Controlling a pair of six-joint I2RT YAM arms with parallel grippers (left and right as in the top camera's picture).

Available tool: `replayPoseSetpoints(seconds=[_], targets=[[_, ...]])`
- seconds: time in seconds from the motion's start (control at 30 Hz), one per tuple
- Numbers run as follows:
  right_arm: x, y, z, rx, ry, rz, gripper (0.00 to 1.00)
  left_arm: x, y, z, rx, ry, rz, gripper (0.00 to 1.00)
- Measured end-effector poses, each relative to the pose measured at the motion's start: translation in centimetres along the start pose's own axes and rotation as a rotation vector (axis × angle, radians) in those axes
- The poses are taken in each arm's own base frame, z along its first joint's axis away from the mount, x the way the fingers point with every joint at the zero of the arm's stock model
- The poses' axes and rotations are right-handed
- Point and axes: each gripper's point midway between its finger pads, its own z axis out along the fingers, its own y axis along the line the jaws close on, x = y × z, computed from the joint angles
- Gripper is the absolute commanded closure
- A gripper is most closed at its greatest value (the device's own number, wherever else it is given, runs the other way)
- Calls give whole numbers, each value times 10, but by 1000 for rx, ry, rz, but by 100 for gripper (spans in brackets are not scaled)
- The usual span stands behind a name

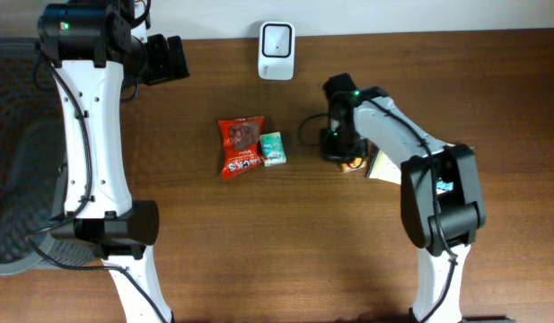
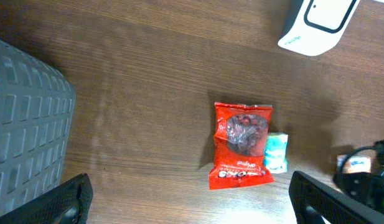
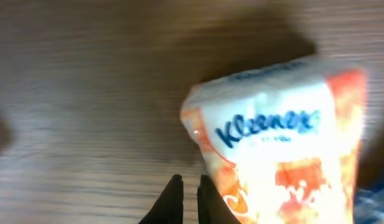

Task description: Scan the item barcode

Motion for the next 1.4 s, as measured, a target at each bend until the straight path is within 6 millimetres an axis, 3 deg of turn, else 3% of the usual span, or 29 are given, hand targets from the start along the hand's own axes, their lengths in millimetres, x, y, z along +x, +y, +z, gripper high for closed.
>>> replayPoseSetpoints(seconds=[0.07, 0.13, 0.23, 0.3, 0.33, 0.37, 0.4, 0.43, 0.47, 0.53, 0.6, 0.63, 0.67, 0.77, 0.87, 0.9, 1.0, 1.17, 1.27, 1.3, 1.37, 1.4], targets=[[-17, -21, -21, 23, -21, 52, 84, 0, 0, 0, 0, 0, 0, 1], [-33, -20, -40, -20, -57, 72, 75, 0, 0, 0, 0, 0, 0, 1], [-45, 21, -46, -155, -108, 20, 69, 0, 0, 0, 0, 0, 0, 1], [-45, 70, -48, -225, -164, -79, 56, 0, 0, 0, 0, 0, 0, 1], [-45, 90, -50, -248, -190, -116, 56, 0, 0, 0, 0, 0, 0, 1], [-43, 120, -51, -283, -234, -179, 58, 0, 0, 0, 0, -1, 0, 1], [-40, 143, -52, -312, -267, -225, 70, 0, 0, 0, 0, 0, 0, 1], [-37, 150, -49, -319, -273, -241, 77, 0, 0, 0, 0, 0, 0, 1], [-31, 154, -44, -314, -265, -251, 77, 0, 0, 0, 0, 0, 0, 1], [-33, 152, -28, -293, -253, -246, 75, 0, 0, 0, 0, 0, 0, 1], [-26, 149, 5, -279, -183, -240, 73, 0, 0, 0, 0, 0, 0, 1], [-24, 150, 11, -293, -163, -239, 85, 0, 0, 0, 0, 0, 0, 1], [-21, 149, 11, -298, -146, -237, 96, 0, 0, 0, 0, 0, 0, 1], [-3, 131, 9, -301, -25, -188, 96, 0, 0, 0, 0, 0, 0, 1], [1, 76, -6, -398, 143, -90, 96, 0, 0, 0, 0, 0, 0, 1], [-5, 40, -16, -475, 174, -60, 96, 0, 0, 0, 0, -1, 0, 1], [-12, 7, -26, -553, 160, -86, 96, 0, 0, 0, 0, 0, 0, 1], [-3, 65, -72, -1003, 80, -302, 96, 0, 0, 0, 0, 0, 0, 1], [4, 92, -78, -1063, 65, -384, 96, 0, 0, 0, 0, 0, 0, 1], [5, 96, -75, -1052, 63, -394, 88, 0, 0, 0, 0, 0, 0, 1], [-6, 77, -35, -755, 97, -289, 31, 0, 0, 0, 0, 1, 0, 1], [-8, 62, -20, -618, 106, -243, 21, 0, 0, 0, 0, 0, 0, 1]])
